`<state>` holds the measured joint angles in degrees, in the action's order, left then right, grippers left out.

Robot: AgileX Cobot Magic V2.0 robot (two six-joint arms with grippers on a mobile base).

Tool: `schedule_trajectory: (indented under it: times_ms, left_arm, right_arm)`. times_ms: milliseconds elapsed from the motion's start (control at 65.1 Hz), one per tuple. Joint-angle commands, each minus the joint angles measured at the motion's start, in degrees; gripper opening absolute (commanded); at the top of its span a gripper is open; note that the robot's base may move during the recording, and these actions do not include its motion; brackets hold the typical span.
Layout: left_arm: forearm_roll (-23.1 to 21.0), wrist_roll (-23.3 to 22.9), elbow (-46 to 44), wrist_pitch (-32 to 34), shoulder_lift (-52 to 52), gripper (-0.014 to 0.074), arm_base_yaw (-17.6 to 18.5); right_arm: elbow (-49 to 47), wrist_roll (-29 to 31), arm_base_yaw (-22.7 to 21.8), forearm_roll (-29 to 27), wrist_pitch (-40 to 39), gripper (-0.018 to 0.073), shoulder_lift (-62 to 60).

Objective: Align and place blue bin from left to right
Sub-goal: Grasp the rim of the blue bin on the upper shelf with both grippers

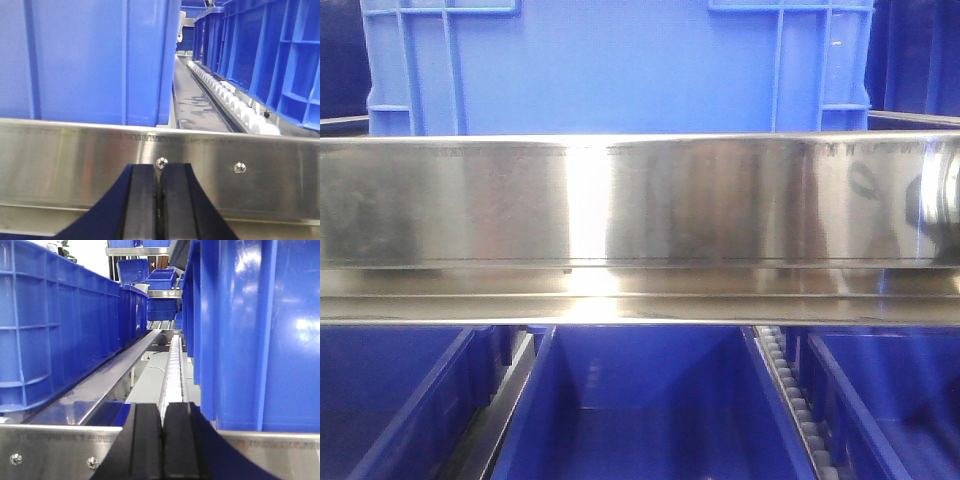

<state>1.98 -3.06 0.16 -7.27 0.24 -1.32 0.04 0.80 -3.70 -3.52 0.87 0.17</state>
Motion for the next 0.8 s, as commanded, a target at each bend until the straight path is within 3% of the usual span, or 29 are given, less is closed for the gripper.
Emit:
schedule_trajectory:
  times_ms: [0,583,783]
  left_arm:
    - [0.1,-0.3,-0.2,1.0,-0.2,-0.0015,0.3]
    - [0.1,-0.3,-0.2,1.2,-0.2,-0.0015,0.3]
    - [0.1,-0.3,-0.2,6.5,-0.2,-0.0015,0.3]
  right_arm:
    - [0.0,0.2,0.1,0.1,-1.3,-0.0079,-0.2]
    - [0.0,0.2,0.1,0.1,-1.9,-0.0079,-0.2]
    - [0.0,0.2,0.1,0.1,-5.2,-0.0079,-0.2]
